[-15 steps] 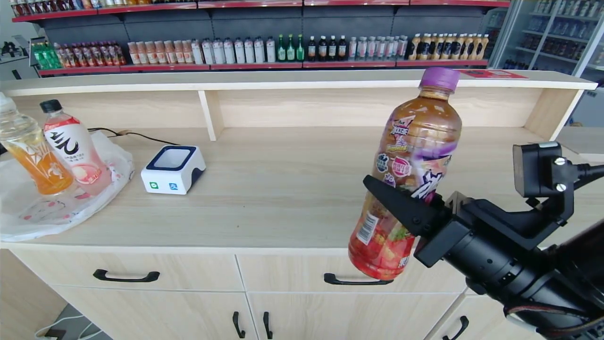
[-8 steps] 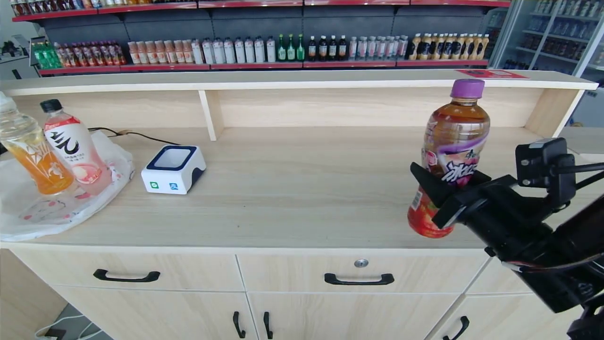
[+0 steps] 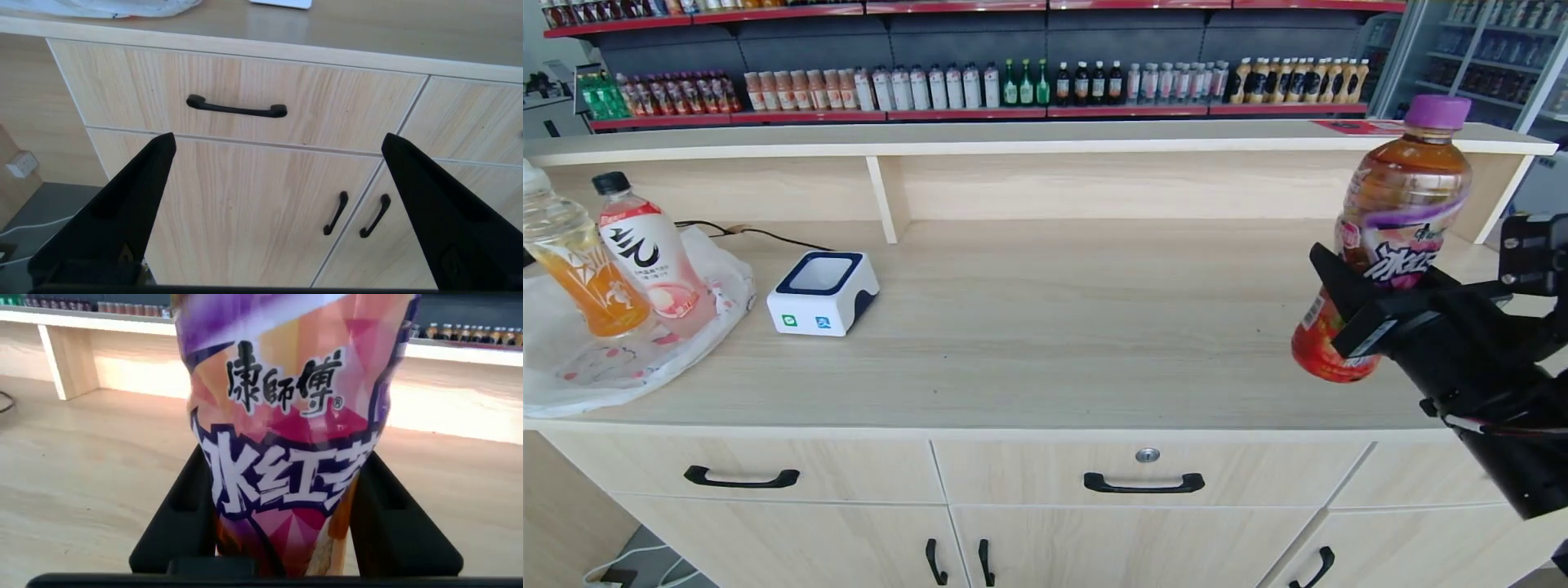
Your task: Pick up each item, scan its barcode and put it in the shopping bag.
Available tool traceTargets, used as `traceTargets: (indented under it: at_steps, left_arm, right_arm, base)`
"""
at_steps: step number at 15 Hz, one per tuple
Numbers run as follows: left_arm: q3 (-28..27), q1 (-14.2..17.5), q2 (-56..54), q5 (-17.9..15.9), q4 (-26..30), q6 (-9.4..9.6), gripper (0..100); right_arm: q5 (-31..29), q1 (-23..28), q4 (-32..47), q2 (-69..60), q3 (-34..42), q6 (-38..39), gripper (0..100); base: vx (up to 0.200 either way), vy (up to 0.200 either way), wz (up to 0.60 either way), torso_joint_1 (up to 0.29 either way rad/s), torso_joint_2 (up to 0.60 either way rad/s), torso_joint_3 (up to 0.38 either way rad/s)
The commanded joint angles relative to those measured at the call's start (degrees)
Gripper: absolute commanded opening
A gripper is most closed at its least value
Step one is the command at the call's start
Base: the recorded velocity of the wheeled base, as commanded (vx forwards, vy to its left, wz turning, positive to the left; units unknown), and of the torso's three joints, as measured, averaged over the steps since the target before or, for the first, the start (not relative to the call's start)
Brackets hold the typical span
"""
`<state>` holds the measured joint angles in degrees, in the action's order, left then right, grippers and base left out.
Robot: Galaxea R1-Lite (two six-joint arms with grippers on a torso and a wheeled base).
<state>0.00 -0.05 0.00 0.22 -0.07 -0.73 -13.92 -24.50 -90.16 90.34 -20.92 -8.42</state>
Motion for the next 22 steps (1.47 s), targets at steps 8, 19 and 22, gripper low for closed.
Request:
traceTargets:
  at_steps: [8,19,22]
  left_arm:
    - [0.0,0.0,0.0,0.0,0.0,0.03,100]
    - [0.0,0.0,0.0,0.0,0.0,0.20,100]
    - [0.0,0.0,0.1,0.0,0.0,0.03,100]
  right_arm:
    - [0.1,-2.0,0.2,6.0,-5.7,4.3,0]
    - [-0.2,0.4,0.2,6.4,-7.0,6.6,0]
    - [-0.2,0.4,0.2,5.0,-6.3,6.7,0]
  base:
    - [0.000,0.000,0.00,0.000,0.00,0.000]
    - [0.000,0.073,0.00,0.000,0.00,0.003]
    - [0.000,0.200,0.00,0.004,0.00,0.001]
